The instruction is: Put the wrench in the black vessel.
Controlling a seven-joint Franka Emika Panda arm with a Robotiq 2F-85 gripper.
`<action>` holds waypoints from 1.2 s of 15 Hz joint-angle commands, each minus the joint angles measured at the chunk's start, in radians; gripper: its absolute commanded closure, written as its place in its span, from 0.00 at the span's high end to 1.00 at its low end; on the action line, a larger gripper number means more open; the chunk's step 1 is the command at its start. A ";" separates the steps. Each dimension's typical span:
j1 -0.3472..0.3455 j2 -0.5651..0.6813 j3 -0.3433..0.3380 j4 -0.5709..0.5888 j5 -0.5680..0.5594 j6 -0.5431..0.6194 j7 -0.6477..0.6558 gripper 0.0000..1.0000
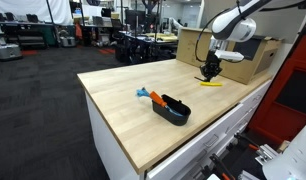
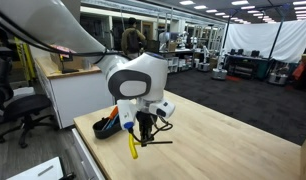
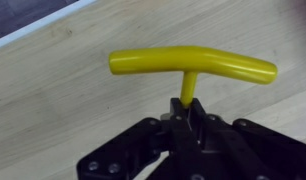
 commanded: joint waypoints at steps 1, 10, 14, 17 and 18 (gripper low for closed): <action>-0.013 0.000 0.013 0.001 0.001 -0.002 -0.001 0.11; 0.040 0.009 0.075 0.025 0.271 -0.011 0.192 0.03; 0.078 0.016 0.115 0.050 0.480 0.003 0.319 0.03; 0.100 0.017 0.137 0.067 0.641 0.026 0.384 0.03; 0.104 0.021 0.141 0.077 0.700 0.023 0.391 0.03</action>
